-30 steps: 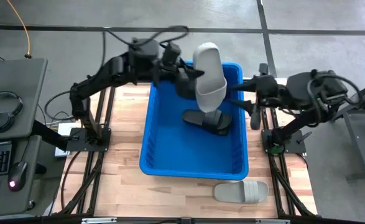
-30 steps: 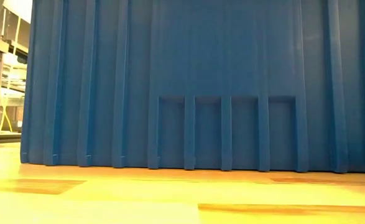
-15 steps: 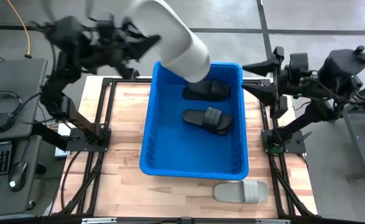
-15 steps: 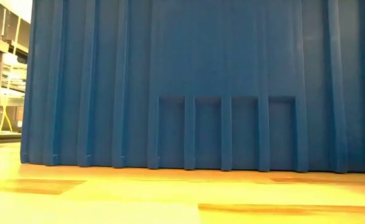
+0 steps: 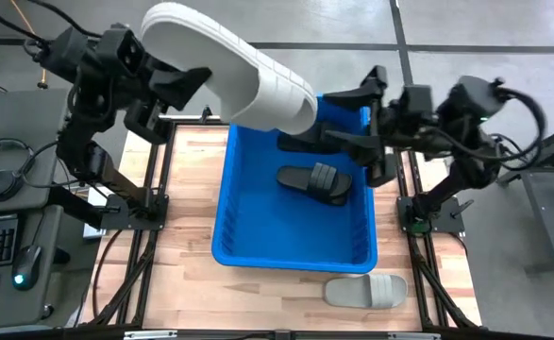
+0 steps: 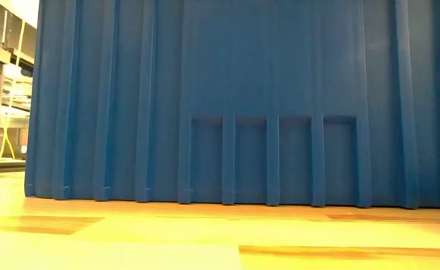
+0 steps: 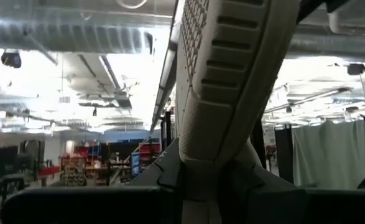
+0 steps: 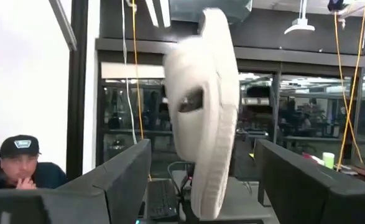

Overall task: Pick and place slides into bin
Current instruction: Put the gray slipper into the blue bin

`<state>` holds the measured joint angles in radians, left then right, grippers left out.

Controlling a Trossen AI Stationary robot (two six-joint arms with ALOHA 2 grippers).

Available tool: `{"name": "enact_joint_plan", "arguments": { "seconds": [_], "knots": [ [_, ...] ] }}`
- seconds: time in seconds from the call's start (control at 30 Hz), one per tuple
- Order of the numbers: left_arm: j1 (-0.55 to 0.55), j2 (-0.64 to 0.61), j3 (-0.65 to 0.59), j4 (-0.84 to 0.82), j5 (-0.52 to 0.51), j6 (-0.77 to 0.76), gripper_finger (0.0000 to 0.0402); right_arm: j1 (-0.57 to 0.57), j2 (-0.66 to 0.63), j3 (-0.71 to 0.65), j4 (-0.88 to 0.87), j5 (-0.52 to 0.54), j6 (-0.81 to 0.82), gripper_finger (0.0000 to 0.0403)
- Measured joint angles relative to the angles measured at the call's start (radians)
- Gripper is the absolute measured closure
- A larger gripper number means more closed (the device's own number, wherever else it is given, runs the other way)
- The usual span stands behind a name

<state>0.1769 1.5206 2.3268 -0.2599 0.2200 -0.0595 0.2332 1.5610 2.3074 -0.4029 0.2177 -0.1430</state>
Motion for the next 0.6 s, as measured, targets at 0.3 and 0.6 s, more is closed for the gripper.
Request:
{"name": "enact_joint_plan", "arguments": {
  "seconds": [0.3, 0.6],
  "knots": [
    [-0.013, 0.003, 0.0, 0.025, 0.009, 0.042, 0.035, -0.041, 0.039, 0.0, 0.07, -0.084, 0.056, 0.0128],
    [-0.014, 0.015, 0.001, 0.026, 0.031, 0.057, 0.0349, -0.059, 0.057, 0.0, 0.076, -0.075, 0.06, 0.0152]
  ]
}}
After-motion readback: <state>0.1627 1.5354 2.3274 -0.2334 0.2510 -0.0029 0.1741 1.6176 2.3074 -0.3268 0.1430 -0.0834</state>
